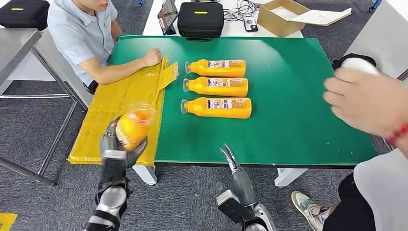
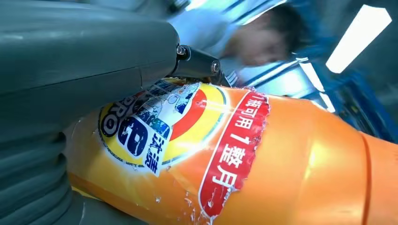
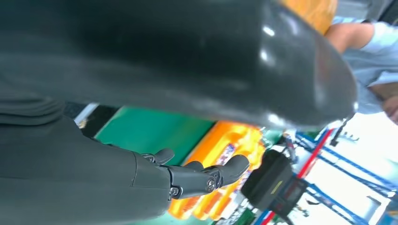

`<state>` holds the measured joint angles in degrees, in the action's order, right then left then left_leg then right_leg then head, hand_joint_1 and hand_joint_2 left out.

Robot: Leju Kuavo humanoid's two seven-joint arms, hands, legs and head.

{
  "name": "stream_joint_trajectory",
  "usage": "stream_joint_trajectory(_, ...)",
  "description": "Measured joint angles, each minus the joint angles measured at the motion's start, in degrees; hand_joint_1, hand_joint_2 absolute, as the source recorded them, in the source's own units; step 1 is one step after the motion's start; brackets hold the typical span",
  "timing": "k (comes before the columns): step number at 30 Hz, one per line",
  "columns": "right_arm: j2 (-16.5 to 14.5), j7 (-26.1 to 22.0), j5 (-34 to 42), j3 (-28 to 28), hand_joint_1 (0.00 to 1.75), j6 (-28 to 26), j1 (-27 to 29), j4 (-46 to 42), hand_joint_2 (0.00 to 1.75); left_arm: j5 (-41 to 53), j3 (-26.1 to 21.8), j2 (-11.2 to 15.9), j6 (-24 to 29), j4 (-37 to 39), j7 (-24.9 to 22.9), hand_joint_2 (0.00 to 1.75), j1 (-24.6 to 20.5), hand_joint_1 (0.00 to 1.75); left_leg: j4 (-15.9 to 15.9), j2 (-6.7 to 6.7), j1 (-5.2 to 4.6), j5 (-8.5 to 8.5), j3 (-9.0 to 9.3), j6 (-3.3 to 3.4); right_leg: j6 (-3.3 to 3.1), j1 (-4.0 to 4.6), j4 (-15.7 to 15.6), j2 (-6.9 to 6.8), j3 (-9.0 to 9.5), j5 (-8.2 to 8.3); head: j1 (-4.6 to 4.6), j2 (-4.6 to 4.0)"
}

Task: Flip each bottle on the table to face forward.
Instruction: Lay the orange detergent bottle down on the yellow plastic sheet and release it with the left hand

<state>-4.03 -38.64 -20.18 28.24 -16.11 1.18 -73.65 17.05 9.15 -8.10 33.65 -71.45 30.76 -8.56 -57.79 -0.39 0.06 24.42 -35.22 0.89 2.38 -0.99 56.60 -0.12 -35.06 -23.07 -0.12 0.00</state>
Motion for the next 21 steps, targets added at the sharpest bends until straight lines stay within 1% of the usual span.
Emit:
stream_joint_trajectory(2,-0.3,-0.7,0.1,0.1,0.00,1.0,-0.2,-0.2,0.00,12.3,0.3,0.6,4.1,5.5,-1.4,1.75,-3.8,1.75,0.0,-0.03,0.00,-0.04,0.00,-0.01,-0.02,0.00,0.0,0.00,0.03,0.02,0.01,0.00)
stream_joint_trajectory(4,-0.7,-1.1,0.6,0.3,0.00,1.9,-0.4,-0.3,0.00,22.5,-0.2,0.9,5.6,11.6,-3.2,1.75,-7.6,1.75,0.0,0.02,0.01,-0.06,0.02,-0.03,-0.10,0.01,0.0,0.01,0.03,0.09,0.01,0.00)
stream_joint_trajectory(6,-1.1,-1.3,1.9,0.9,0.00,2.7,-0.6,-0.5,0.00,31.0,-0.6,1.4,5.9,18.2,-7.6,1.75,-11.5,1.75,0.0,0.07,0.01,-0.08,0.04,-0.04,-0.15,0.01,0.0,0.01,0.03,0.13,0.01,0.00)
stream_joint_trajectory(8,-1.3,-1.3,3.5,1.8,0.00,3.4,-0.8,-0.8,0.00,37.7,-0.8,2.2,5.9,25.5,-13.7,1.75,-15.6,1.75,0.0,0.10,0.01,-0.10,0.04,-0.04,-0.15,0.01,0.0,0.02,0.03,0.14,0.01,0.00)
stream_joint_trajectory(10,-1.5,-1.4,4.4,2.7,0.00,4.0,-0.9,-1.2,0.00,40.7,-0.8,3.2,5.6,32.0,-17.8,1.75,-19.0,1.75,0.0,0.15,0.02,-0.10,0.05,-0.05,-0.14,0.02,0.0,0.05,0.01,0.15,0.01,0.00)
stream_joint_trajectory(13,-1.5,-1.4,5.2,4.0,0.00,4.9,-0.9,-1.4,0.00,43.7,-0.8,4.9,5.2,39.2,-21.4,1.75,-22.6,1.75,0.0,0.14,0.02,-0.10,0.04,-0.06,-0.14,0.03,0.0,0.05,-0.01,0.14,0.00,0.00)
stream_joint_trajectory(17,-1.3,-1.4,5.5,5.2,0.00,5.3,-0.9,-1.5,0.00,45.3,-0.8,6.3,3.1,44.6,-24.2,1.75,-24.9,1.75,0.0,0.14,0.03,-0.10,0.00,-0.06,-0.15,0.03,0.0,0.04,-0.04,0.11,0.00,0.00)
stream_joint_trajectory(21,-1.1,-1.4,6.1,5.4,0.00,4.5,-0.9,-1.5,0.00,47.8,-0.5,7.0,-1.8,48.1,-28.3,1.75,-27.5,1.75,0.0,0.05,0.02,-0.10,-0.02,-0.06,-0.15,0.00,0.0,0.02,-0.02,0.11,0.01,0.00)
